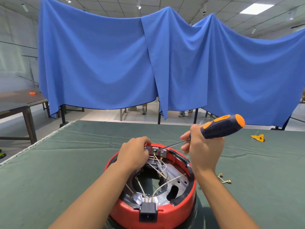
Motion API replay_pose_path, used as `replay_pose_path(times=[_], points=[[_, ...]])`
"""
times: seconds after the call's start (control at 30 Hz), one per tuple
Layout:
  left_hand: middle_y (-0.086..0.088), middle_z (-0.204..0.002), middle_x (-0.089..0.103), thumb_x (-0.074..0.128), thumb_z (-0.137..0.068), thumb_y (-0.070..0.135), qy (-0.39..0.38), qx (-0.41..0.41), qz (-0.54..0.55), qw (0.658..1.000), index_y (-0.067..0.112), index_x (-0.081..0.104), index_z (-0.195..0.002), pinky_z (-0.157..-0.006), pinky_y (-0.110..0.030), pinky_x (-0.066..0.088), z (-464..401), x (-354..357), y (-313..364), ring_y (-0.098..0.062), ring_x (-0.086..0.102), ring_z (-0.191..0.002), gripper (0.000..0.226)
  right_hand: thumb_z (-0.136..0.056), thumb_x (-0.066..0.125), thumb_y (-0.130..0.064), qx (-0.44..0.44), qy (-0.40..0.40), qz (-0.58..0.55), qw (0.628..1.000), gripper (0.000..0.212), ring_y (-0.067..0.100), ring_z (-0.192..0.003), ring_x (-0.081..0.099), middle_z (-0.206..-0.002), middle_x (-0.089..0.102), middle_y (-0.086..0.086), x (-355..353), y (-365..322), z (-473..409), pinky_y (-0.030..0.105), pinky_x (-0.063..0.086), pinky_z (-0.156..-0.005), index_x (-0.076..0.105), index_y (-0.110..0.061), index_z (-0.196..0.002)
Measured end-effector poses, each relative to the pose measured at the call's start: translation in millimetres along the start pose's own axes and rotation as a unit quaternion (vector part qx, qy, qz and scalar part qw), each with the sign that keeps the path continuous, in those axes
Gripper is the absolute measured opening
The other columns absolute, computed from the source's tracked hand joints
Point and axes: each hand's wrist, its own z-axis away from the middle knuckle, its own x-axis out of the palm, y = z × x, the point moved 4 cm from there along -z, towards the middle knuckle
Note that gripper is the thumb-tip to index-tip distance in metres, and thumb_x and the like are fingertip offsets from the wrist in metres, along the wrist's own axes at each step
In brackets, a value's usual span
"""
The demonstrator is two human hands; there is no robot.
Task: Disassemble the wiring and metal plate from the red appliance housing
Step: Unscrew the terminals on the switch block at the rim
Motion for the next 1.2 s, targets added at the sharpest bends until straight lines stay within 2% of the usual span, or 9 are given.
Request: replay_pose_path(times=[0.23, 0.3, 0.37, 0.43, 0.57, 0.7, 0.87, 1.0, 1.2], points=[[0.003, -0.126, 0.059, 0.048, -0.082, 0.015, -0.022, 0.021, 0.000, 1.000, 0.027, 0.055, -0.124, -0.097, -0.038, 0.037, 2, 1, 1, -0.022, 0.050, -0.116, 0.045, -0.073, 0.051, -0.013, -0.002, -0.002, -0.002, 1.000, 0.033, 0.016, -0.034, 0.044, -0.047, 0.058, 0.010, 6, 3, -5, 0.021, 0.039, -0.043, 0.058, -0.027, -0.044], [0.003, -0.126, 0.058, 0.049, -0.081, 0.015, -0.030, 0.023, -0.010, 0.999, 0.028, 0.053, -0.126, -0.096, -0.039, 0.034, 3, 1, 0, -0.023, 0.048, -0.117, 0.047, -0.070, 0.048, -0.012, -0.001, 0.023, 0.000, 1.000, 0.033, 0.012, -0.037, 0.042, -0.040, 0.054, 0.006, 9, 5, -10, 0.021, 0.038, -0.049, 0.054, -0.021, -0.038], [0.004, -0.126, 0.058, 0.051, -0.080, 0.015, -0.035, 0.025, -0.010, 0.999, 0.028, 0.052, -0.127, -0.095, -0.039, 0.033, 3, 2, -1, -0.022, 0.047, -0.117, 0.049, -0.068, 0.046, -0.012, -0.005, 0.054, -0.005, 0.999, 0.033, 0.005, -0.034, 0.040, -0.033, 0.049, -0.001, 13, 6, -17, 0.014, 0.038, -0.047, 0.047, -0.017, -0.035], [0.004, -0.126, 0.058, 0.052, -0.079, 0.015, -0.037, 0.027, -0.005, 0.999, 0.028, 0.051, -0.127, -0.095, -0.038, 0.032, 4, 2, 0, -0.022, 0.046, -0.116, 0.050, -0.068, 0.046, -0.012, -0.006, 0.077, -0.007, 0.997, 0.029, 0.004, -0.031, 0.039, -0.029, 0.044, -0.004, 16, 9, -24, 0.007, 0.034, -0.044, 0.043, -0.003, -0.041], [0.005, -0.123, 0.058, 0.053, -0.079, 0.015, -0.033, 0.027, 0.006, 0.999, 0.028, 0.051, -0.124, -0.094, -0.037, 0.032, 3, 1, 0, -0.021, 0.046, -0.113, 0.048, -0.070, 0.046, -0.010, 0.008, 0.108, 0.007, 0.994, 0.030, 0.004, -0.028, 0.036, -0.026, 0.039, -0.004, 17, 17, -40, 0.009, 0.032, -0.039, 0.049, 0.014, -0.052], [0.006, -0.119, 0.059, 0.055, -0.078, 0.015, -0.032, 0.027, 0.013, 0.999, 0.029, 0.052, -0.121, -0.091, -0.036, 0.033, 3, 0, 0, -0.020, 0.046, -0.110, 0.045, -0.067, 0.045, -0.014, 0.033, 0.115, 0.015, 0.993, 0.020, 0.007, -0.028, 0.035, -0.026, 0.038, -0.003, 15, 24, -50, 0.012, 0.031, -0.037, 0.042, -0.002, -0.051], [0.006, -0.116, 0.060, 0.054, -0.078, 0.013, -0.028, 0.026, 0.018, 0.999, 0.029, 0.052, -0.120, -0.090, -0.035, 0.035, 4, -1, 2, -0.019, 0.047, -0.108, 0.046, -0.071, 0.047, -0.011, 0.043, 0.115, 0.011, 0.992, 0.015, 0.010, -0.029, 0.035, -0.029, 0.038, -0.001, 14, 22, -50, 0.016, 0.031, -0.037, 0.048, 0.000, -0.061], [0.006, -0.110, 0.060, 0.053, -0.078, 0.010, -0.017, 0.017, 0.025, 0.999, 0.030, 0.054, -0.119, -0.086, -0.033, 0.035, 5, -5, 2, -0.017, 0.048, -0.101, 0.046, -0.068, 0.046, -0.007, -0.020, 0.089, -0.041, 0.995, 0.021, 0.007, -0.030, 0.031, -0.047, 0.037, 0.017, 20, 3, -36, 0.012, 0.031, -0.037, 0.042, 0.011, -0.057], [0.004, -0.116, 0.061, 0.052, -0.079, 0.011, -0.014, 0.020, 0.024, 0.999, 0.030, 0.054, -0.123, -0.089, -0.034, 0.036, 7, -6, 3, -0.020, 0.049, -0.107, 0.047, -0.069, 0.048, -0.002, -0.075, 0.051, -0.053, 0.994, 0.019, 0.005, -0.032, 0.035, -0.044, 0.038, 0.011, 23, -7, -20, 0.011, 0.034, -0.041, 0.041, 0.007, -0.055]])
